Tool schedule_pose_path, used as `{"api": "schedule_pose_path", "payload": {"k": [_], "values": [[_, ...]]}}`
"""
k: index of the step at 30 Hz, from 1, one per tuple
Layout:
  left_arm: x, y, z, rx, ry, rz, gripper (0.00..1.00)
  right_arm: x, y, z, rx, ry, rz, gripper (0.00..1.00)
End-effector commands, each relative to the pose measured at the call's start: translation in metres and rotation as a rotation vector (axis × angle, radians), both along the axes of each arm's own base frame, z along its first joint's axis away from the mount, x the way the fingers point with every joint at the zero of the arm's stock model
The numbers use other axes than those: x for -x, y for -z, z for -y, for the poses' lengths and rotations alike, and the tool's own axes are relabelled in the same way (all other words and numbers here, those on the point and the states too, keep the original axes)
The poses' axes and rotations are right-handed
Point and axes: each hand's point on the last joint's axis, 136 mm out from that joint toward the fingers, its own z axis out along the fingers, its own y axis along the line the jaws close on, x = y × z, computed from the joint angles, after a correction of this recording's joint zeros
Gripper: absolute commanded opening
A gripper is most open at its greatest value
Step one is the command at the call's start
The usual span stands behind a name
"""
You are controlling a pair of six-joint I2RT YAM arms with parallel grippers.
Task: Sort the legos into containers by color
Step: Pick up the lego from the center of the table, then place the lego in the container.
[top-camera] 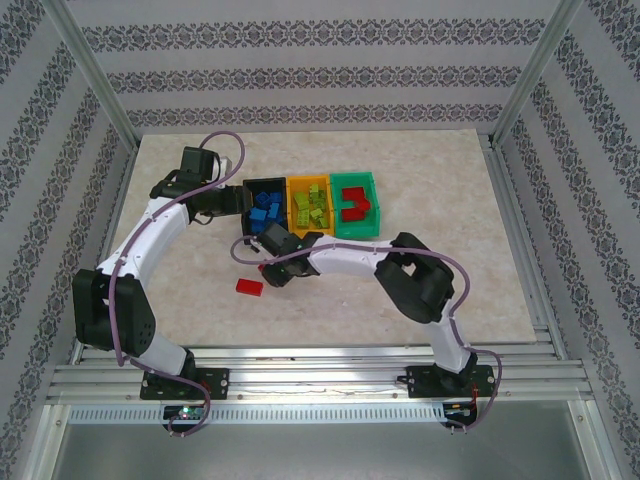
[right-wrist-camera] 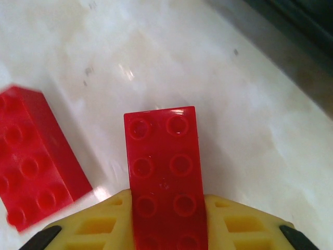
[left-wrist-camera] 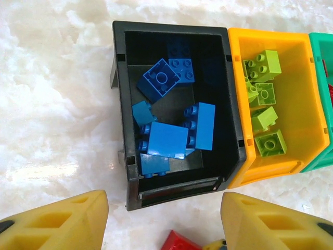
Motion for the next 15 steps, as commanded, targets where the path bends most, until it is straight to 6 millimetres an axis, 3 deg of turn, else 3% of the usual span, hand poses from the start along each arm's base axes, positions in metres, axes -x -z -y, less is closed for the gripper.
{"api": "schedule_pose_path", "payload": {"k": [1, 8, 15], "values": [[-0.001, -0.008, -0.002, 0.024, -0.011, 0.007, 0.60, 0.000, -0.024, 0.019, 0.009, 0.032, 0.054, 0.27], [-0.001, -0.009, 0.003, 0.041, 0.005, 0.012, 0.60, -0.020, -0.067, 0.066, -0.083, 0.159, 0.088, 0.28], [-0.001, -0.012, 0.005, 0.053, 0.015, 0.018, 0.59, -0.083, -0.084, 0.146, -0.184, 0.429, 0.088, 0.28]]}}
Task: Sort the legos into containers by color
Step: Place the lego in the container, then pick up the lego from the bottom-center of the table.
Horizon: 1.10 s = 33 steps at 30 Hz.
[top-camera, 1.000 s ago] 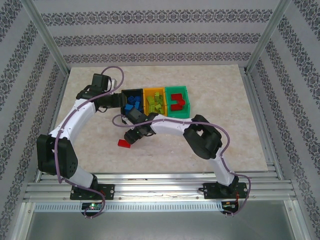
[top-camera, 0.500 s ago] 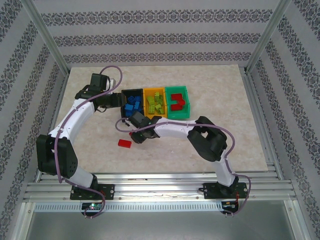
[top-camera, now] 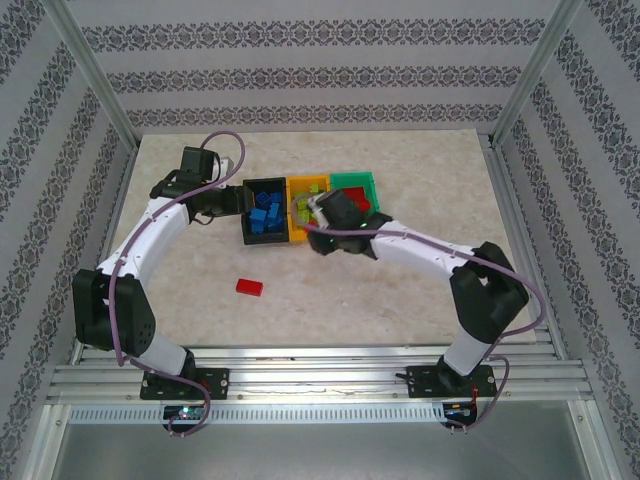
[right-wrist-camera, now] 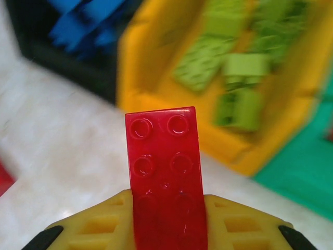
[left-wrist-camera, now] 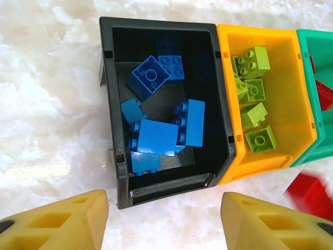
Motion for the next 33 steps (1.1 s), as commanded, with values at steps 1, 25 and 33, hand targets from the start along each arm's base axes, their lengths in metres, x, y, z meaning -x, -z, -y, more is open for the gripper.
{"api": "schedule_pose_path", "payload": {"k": [1, 25, 33], "values": [[-0.002, -0.010, 0.000, 0.028, -0.004, 0.019, 0.59, -0.025, 0.001, 0.031, -0.063, 0.122, -0.020, 0.28], [-0.003, -0.006, -0.002, 0.017, -0.013, 0.009, 0.60, 0.052, 0.007, -0.053, -0.121, -0.287, -0.078, 0.64], [-0.004, 0.003, -0.014, -0.030, -0.046, -0.016, 0.60, 0.111, 0.051, -0.134, -0.029, -0.554, -0.132, 0.66]]}}
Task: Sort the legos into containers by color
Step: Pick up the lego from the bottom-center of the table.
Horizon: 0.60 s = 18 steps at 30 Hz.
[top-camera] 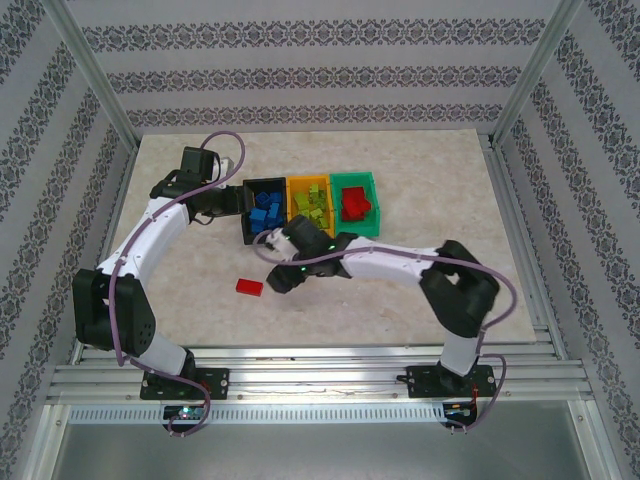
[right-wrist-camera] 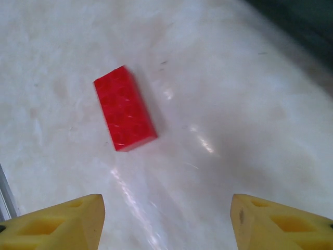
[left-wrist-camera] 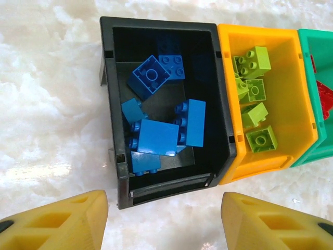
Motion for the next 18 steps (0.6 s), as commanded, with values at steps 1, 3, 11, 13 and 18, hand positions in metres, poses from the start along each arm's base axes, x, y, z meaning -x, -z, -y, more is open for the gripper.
{"api": "schedule_pose_path", "payload": {"k": [1, 3, 11, 13, 18], "values": [[-0.004, 0.003, -0.013, -0.018, -0.041, -0.018, 0.60, 0.013, 0.014, -0.023, 0.035, -0.087, 0.017, 0.66], [-0.005, 0.006, -0.015, -0.020, -0.045, -0.030, 0.60, 0.016, 0.021, -0.036, 0.039, -0.101, 0.028, 0.67], [-0.005, 0.005, -0.011, 0.003, -0.036, -0.030, 0.60, 0.010, 0.040, -0.055, 0.086, -0.095, 0.057, 0.67], [-0.005, 0.005, -0.009, 0.014, -0.033, -0.032, 0.60, 0.011, 0.046, -0.057, 0.108, -0.103, 0.058, 0.67], [-0.005, 0.005, -0.008, 0.023, -0.027, -0.036, 0.60, 0.014, 0.060, -0.066, 0.144, -0.117, 0.073, 0.66]]}}
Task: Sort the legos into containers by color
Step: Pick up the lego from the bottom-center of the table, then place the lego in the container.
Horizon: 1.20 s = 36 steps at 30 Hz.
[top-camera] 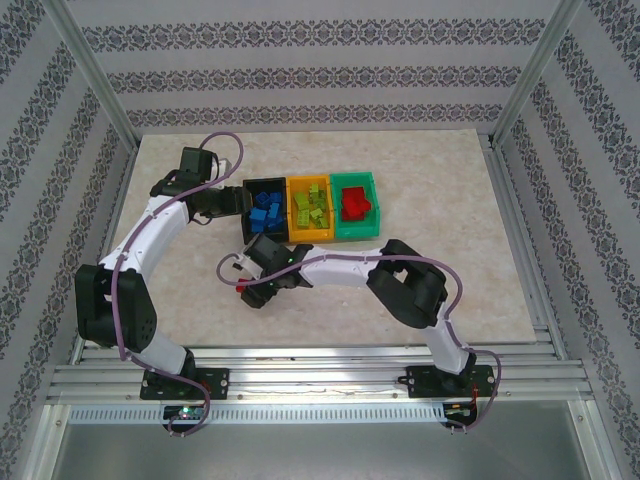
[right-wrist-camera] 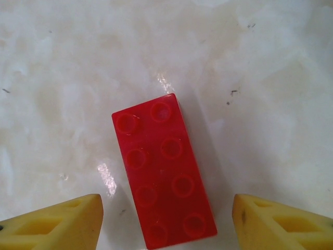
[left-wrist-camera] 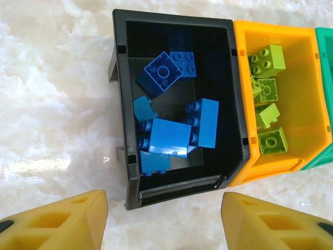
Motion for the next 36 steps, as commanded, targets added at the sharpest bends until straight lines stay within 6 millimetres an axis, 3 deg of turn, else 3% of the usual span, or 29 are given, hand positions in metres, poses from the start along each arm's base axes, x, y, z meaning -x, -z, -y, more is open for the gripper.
{"api": "schedule_pose_path", "payload": {"k": [1, 3, 6, 12, 16, 19, 26, 32, 36], "values": [[-0.003, -0.004, -0.002, 0.019, -0.013, -0.009, 0.60, 0.003, 0.013, -0.006, 0.057, -0.026, 0.026, 0.65], [-0.003, -0.004, 0.000, 0.027, -0.009, -0.010, 0.60, 0.003, 0.014, -0.006, 0.071, -0.024, 0.049, 0.59], [-0.002, -0.002, 0.000, 0.027, -0.008, -0.019, 0.60, 0.000, 0.011, -0.003, 0.072, -0.010, 0.069, 0.42], [-0.003, -0.002, 0.002, 0.038, -0.002, -0.022, 0.60, -0.012, -0.033, 0.022, -0.030, 0.085, 0.109, 0.29], [-0.003, -0.003, 0.004, 0.047, 0.002, -0.015, 0.60, -0.036, -0.078, 0.061, -0.144, 0.216, 0.147, 0.28], [-0.003, -0.003, 0.005, 0.053, 0.006, -0.017, 0.60, -0.066, -0.103, 0.105, -0.222, 0.364, 0.204, 0.27], [-0.003, -0.002, 0.005, 0.054, 0.009, -0.018, 0.60, -0.139, -0.121, 0.219, -0.341, 0.775, 0.150, 0.23], [-0.003, -0.002, 0.008, 0.069, 0.016, -0.016, 0.60, -0.187, -0.114, 0.256, -0.294, 0.871, 0.134, 0.26], [-0.004, -0.003, 0.008, 0.067, 0.016, -0.013, 0.60, -0.211, -0.110, 0.270, -0.263, 0.888, 0.125, 0.44]]}}
